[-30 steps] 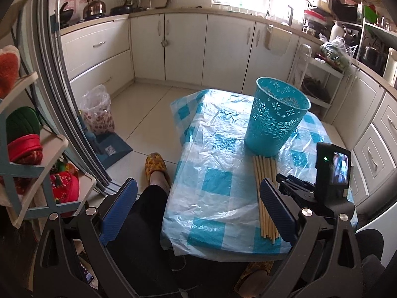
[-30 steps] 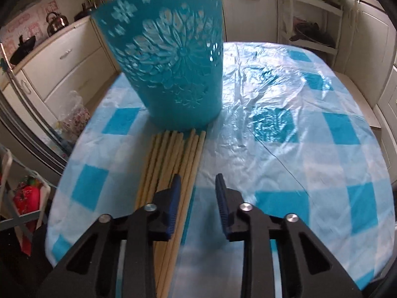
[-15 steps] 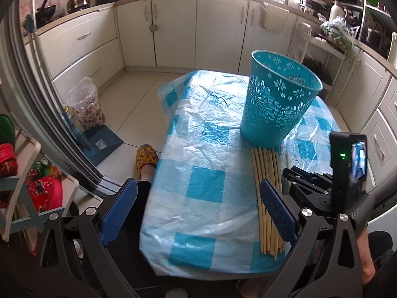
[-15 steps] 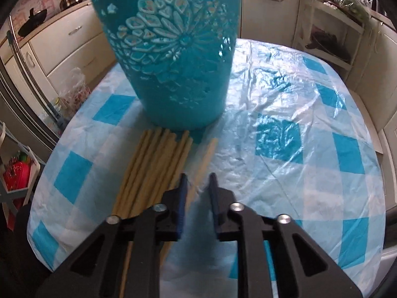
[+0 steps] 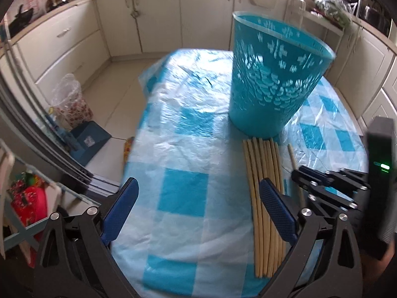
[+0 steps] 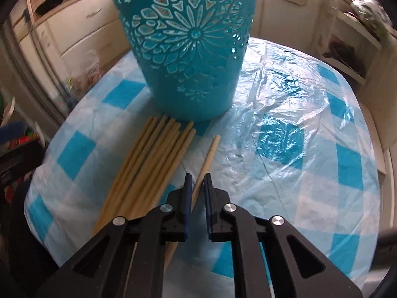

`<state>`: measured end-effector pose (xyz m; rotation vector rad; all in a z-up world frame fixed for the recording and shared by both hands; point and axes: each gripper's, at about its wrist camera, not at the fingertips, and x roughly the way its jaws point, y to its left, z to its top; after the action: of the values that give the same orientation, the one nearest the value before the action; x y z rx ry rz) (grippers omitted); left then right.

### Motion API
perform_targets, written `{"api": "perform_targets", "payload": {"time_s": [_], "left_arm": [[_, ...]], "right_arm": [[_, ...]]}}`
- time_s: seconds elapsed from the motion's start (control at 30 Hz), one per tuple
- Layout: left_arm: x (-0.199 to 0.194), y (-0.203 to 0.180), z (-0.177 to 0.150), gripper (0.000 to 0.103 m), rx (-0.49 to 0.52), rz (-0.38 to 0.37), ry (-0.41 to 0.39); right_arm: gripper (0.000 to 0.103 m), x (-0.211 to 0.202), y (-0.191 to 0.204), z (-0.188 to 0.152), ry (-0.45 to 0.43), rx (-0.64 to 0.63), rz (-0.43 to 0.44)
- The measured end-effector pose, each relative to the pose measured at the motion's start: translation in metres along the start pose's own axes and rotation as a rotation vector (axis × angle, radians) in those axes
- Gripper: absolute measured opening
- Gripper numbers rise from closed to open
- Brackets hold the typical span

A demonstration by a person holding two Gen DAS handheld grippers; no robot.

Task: Organize utensils
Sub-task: 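Reach the left tool to the chopsticks and close on one chopstick, then lift the chopstick upright with the left tool over the teal basket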

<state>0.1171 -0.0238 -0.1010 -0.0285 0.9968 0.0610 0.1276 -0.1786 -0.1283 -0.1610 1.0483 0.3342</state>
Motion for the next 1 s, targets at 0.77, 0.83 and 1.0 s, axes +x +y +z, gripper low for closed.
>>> {"api": "perform_targets", "payload": {"time_s": [0.77,0.83,1.0], "left_arm": [[0.074,-0.043,0.019,0.042,0.075,-0.014,0.078],[0.073,-0.049,0.021,0.012,0.101,-0.036,0.075],[0.061,-0.044,0.017,0.005,0.103,-0.108,0.093]], "right_arm": [[0.01,0.0,-0.022,-0.013,-0.042,0.117,0.139],[0.01,0.0,-0.021,-0.013,-0.044,0.114,0.138],[0.01,0.0,-0.022,-0.013,-0.047,0.12,0.144]]}}
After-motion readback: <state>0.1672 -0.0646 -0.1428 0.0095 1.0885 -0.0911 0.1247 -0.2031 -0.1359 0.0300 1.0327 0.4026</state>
